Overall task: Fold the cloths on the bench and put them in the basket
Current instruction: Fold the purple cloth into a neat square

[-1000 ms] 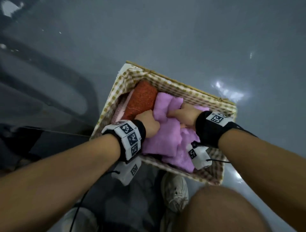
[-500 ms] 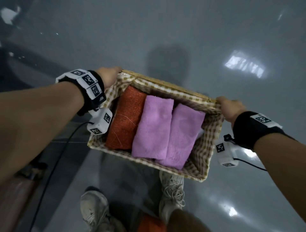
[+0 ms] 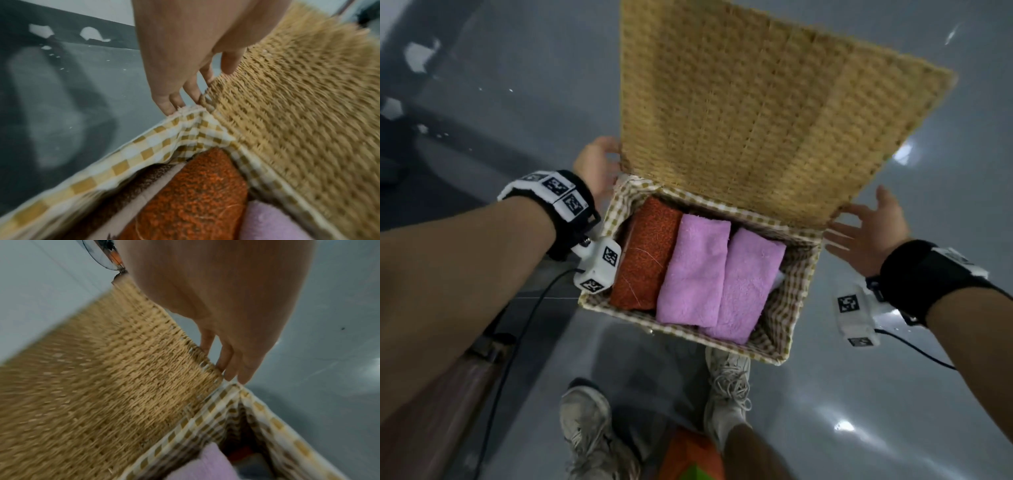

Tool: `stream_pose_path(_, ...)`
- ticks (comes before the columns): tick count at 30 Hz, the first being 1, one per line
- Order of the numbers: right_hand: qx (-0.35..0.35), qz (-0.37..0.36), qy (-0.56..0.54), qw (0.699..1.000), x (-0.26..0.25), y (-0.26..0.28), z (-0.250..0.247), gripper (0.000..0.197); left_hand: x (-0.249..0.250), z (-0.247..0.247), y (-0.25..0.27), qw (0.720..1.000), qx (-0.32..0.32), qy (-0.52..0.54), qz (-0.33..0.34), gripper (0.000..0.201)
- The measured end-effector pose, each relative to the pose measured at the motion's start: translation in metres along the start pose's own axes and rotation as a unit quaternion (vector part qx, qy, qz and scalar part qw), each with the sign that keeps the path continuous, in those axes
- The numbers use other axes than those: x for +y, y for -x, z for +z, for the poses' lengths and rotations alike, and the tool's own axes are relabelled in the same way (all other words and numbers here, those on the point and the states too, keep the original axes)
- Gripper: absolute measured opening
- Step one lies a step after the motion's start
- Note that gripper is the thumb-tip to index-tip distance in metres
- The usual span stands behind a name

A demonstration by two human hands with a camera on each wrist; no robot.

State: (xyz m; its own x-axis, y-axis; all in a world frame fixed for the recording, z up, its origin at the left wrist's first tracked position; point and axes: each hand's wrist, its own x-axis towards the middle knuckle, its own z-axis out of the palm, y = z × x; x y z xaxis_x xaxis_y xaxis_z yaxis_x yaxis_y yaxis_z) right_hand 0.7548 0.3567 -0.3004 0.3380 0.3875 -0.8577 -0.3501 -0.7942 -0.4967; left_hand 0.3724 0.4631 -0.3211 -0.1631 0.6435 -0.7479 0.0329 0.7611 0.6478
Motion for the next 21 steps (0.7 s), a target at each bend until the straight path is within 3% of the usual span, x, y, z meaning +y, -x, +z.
stream_pose_path(2,-0.051,-0.002,-0.039,0.998,0.0,0.026,-0.01,0.066,0.005,-0.015,0.019,0.999,-0.032,0.03,-0.03,0.059)
stream_pose_path(4,-0.102,0.008,-0.066,0.992,-0.001,0.049,-0.018,0.063,0.008,-0.029,0.037,0.994,-0.077,0.064,-0.047,0.072)
stream_pose_path(6,-0.117,0.009,-0.069,0.991,0.01,0.071,-0.027,0.052,0.006,-0.041,0.059,0.988,-0.113,0.087,-0.058,0.058)
stream_pose_path(8,-0.105,-0.024,-0.008,0.994,0.033,0.09,-0.037,0.029,-0.005,-0.058,0.077,0.988,-0.124,0.079,-0.049,0.037)
stream_pose_path(9,-0.099,-0.035,0.034,0.994,0.048,0.097,-0.042,0.026,-0.015,-0.067,0.083,0.989,-0.126,0.068,-0.041,0.035)
stream_pose_path(12,-0.094,-0.033,0.118,0.988,0.096,0.108,-0.042,0.03,-0.057,-0.091,0.097,0.996,-0.084,-0.017,-0.024,0.033)
stream_pose_path(14,-0.047,-0.06,0.202,0.976,0.127,0.102,-0.037,0.023,-0.092,-0.094,0.103,0.994,-0.038,-0.102,0.006,0.022)
stream_pose_path(16,0.008,-0.09,0.317,0.944,0.158,0.091,-0.027,0.026,-0.128,-0.088,0.104,0.976,-0.008,-0.211,0.054,0.021)
stream_pose_path(19,0.108,-0.137,0.464,0.868,0.189,0.073,-0.017,0.058,-0.166,-0.069,0.098,0.944,0.031,-0.309,0.11,0.044)
stream_pose_path(21,0.149,-0.16,0.524,0.823,0.205,0.062,-0.011,0.063,-0.184,-0.058,0.09,0.929,0.076,-0.338,0.128,0.059)
